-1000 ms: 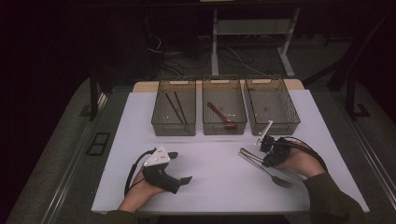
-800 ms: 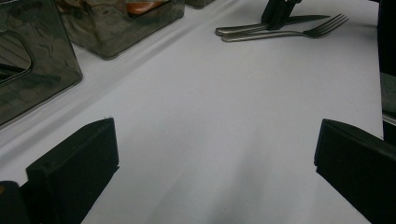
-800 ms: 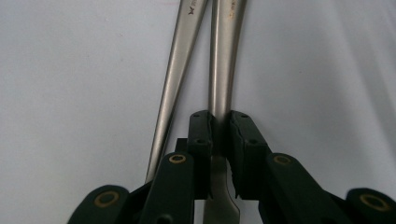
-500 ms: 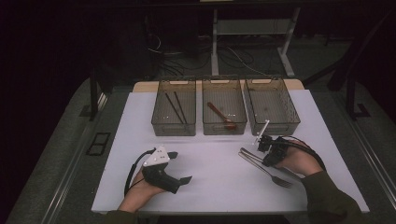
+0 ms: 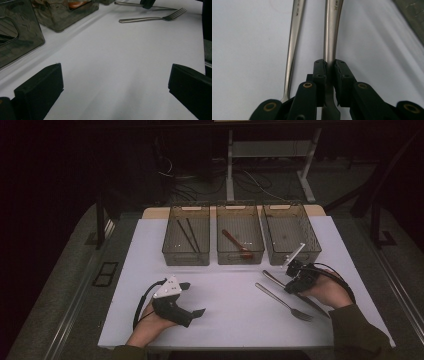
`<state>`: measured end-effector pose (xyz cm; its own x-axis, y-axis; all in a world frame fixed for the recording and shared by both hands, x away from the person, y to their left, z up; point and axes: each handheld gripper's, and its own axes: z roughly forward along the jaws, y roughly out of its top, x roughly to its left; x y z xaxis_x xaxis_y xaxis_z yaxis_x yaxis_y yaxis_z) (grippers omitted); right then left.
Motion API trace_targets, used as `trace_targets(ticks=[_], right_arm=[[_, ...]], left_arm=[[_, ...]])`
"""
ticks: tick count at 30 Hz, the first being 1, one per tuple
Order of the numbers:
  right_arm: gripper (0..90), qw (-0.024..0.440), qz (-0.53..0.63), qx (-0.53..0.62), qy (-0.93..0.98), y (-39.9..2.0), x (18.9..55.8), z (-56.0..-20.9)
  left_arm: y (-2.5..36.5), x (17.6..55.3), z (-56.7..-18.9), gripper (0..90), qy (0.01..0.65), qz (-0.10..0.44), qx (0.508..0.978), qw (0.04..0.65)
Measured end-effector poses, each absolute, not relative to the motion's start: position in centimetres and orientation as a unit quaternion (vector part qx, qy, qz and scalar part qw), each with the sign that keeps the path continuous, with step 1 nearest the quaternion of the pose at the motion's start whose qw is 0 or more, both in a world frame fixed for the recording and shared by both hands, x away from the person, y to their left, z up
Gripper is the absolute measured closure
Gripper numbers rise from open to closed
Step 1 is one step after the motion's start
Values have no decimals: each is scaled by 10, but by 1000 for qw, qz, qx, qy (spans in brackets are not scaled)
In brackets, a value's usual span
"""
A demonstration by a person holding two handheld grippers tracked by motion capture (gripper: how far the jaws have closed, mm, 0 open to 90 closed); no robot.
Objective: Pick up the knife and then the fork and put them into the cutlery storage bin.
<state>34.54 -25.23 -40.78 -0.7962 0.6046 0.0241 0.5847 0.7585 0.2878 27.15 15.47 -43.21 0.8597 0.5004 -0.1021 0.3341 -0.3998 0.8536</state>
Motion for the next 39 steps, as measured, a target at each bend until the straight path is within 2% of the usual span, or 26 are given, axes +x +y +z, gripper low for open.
trace_targets(ticks=[14, 23, 39], right_arm=[[804, 61, 247, 363, 896, -278, 342, -388], [804, 57, 304, 394, 865, -296, 342, -377], [804, 92, 400, 419, 810, -320, 337, -358]], left_arm=[[155, 271, -432, 0, 249, 86, 833, 487], [154, 272, -432, 0, 249, 86, 834, 486], [154, 273, -433, 0, 249, 85, 833, 488]])
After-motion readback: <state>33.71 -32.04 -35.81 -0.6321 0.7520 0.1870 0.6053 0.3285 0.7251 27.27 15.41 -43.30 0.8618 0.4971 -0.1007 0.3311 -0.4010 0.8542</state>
